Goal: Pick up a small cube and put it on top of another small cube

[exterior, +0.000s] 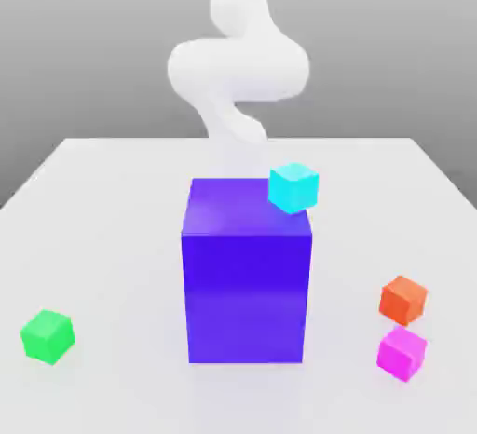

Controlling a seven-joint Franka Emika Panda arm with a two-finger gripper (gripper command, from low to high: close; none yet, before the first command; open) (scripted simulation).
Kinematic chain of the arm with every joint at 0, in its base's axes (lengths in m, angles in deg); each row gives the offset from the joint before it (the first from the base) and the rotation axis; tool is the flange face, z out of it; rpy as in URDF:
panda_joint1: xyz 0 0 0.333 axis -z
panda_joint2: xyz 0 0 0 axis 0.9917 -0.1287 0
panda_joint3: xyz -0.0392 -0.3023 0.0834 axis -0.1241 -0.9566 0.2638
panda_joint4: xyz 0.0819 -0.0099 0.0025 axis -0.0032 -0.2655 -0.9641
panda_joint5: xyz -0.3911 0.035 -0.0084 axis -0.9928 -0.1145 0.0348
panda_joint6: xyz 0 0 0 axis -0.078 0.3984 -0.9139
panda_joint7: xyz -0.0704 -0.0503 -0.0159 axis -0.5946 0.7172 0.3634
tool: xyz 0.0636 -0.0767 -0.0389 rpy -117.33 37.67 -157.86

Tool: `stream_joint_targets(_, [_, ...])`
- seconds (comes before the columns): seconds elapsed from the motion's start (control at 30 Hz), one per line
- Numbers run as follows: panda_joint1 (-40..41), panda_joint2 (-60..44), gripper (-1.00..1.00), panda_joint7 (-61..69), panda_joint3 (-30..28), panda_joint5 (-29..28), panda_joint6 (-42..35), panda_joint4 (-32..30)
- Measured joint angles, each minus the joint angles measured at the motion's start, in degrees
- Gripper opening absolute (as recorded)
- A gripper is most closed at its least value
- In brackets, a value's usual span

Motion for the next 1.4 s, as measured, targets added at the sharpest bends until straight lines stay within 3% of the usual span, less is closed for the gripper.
stream_joint_targets(0.67, [-13.20,-41.93,0.00,7.16,10.42,-3.74,19.67,-11.49])
stream_joint_targets(0.8, [-15.47,-50.38,0.00,7.24,11.26,-6.29,23.58,-13.65])
stream_joint_targets(0.97, [-19.26,-60.80,0.00,4.02,7.28,-11.13,31.05,-12.29])
stream_joint_targets(1.0, [-20.13,-62.63,-1.00,3.45,6.26,-11.87,32.53,-11.91])
stream_joint_targets(1.23, [-20.25,-62.99,-1.00,3.21,6.10,-12.17,32.80,-11.85])
stream_joint_targets(1.4, [-17.61,-54.06,-1.00,6.83,9.78,-7.42,25.85,-13.78])
